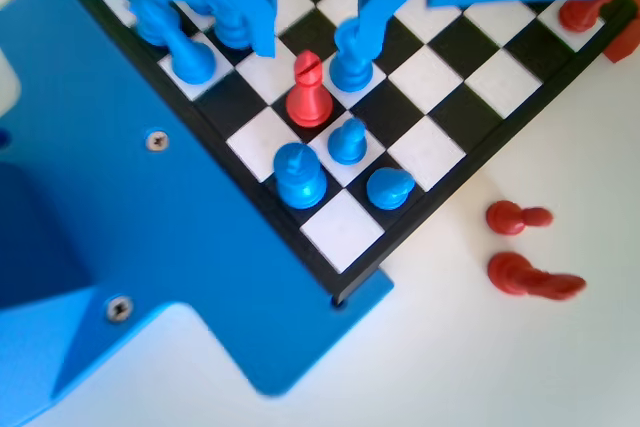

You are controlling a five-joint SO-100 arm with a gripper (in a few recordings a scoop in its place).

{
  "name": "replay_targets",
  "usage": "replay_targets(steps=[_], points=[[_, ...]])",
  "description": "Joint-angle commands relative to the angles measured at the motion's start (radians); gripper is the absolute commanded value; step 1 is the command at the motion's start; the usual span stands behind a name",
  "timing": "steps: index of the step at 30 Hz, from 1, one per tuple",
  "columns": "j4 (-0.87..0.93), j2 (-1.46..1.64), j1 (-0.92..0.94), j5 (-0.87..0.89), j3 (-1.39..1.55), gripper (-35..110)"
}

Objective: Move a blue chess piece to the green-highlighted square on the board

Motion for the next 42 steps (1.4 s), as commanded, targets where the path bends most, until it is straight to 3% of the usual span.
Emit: replay_targets(steps=[1, 28, 42], points=[[-0.026, 0.018, -0.003, -0.002, 0.018, 14], [-0.235, -0.063, 0.023, -0.021, 0.114, 12], [-0.264, -0.061, 0.020, -0.029, 0.138, 1]])
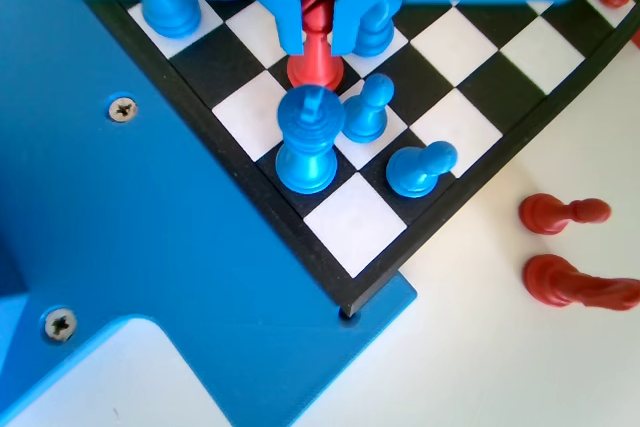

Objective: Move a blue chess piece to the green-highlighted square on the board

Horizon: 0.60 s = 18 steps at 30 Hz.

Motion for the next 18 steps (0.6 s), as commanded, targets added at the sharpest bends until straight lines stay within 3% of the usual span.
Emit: replay_targets(steps=[1, 6, 18], points=[[0.002, 0.009, 0.006, -0.006, -0.002, 1], [0.048, 0.038, 0.006, -0.003, -0.038, 1], [0.541, 0.138, 0.060, 0.049, -0.362, 1]])
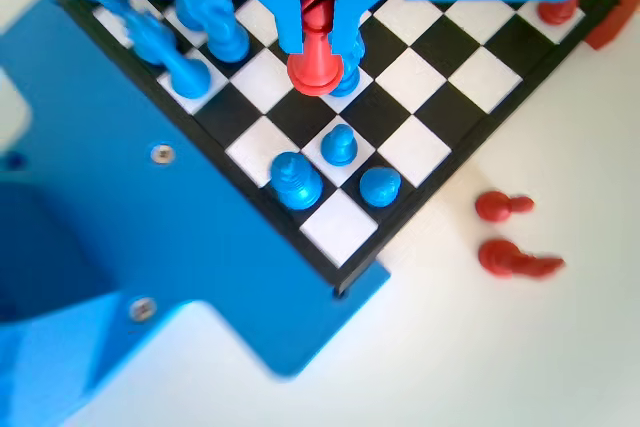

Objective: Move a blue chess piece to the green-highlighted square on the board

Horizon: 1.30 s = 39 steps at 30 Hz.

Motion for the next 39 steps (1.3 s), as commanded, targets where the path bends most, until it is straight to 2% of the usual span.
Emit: replay_targets(steps=[1, 5, 14, 28, 39], points=[[0.153, 0.092, 0.058, -0.032, -0.112, 1], [0.253, 0.117, 0.155, -0.107, -0.170, 1], [0.252, 0.080, 0.445, -0.221, -0.215, 1], [-0.011, -0.192, 0.588, -0.077, -0.244, 1], [-0.146, -0.379, 0.508, 0.166, -0.365, 1]])
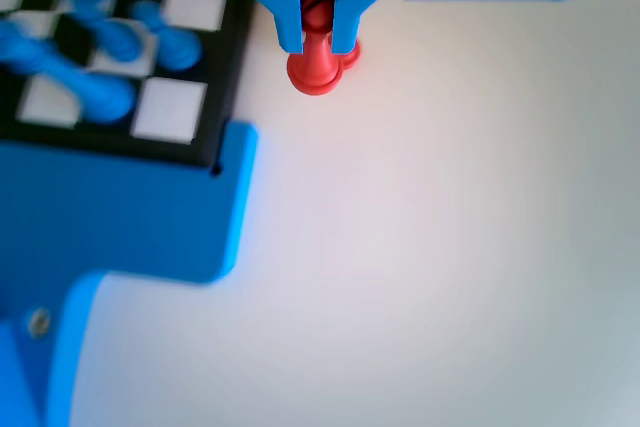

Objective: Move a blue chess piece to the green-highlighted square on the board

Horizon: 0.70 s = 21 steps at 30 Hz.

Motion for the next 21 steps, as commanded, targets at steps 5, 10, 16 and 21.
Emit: replay_targets(steps=[5, 10, 16, 21], points=[[-0.176, -0.014, -0.046, 0.057, 0.037, 1], [-0.296, -0.018, -0.048, 0.029, 0.150, 1], [-0.373, -0.021, -0.031, -0.018, 0.229, 1], [-0.371, -0.021, -0.023, -0.026, 0.233, 7]])
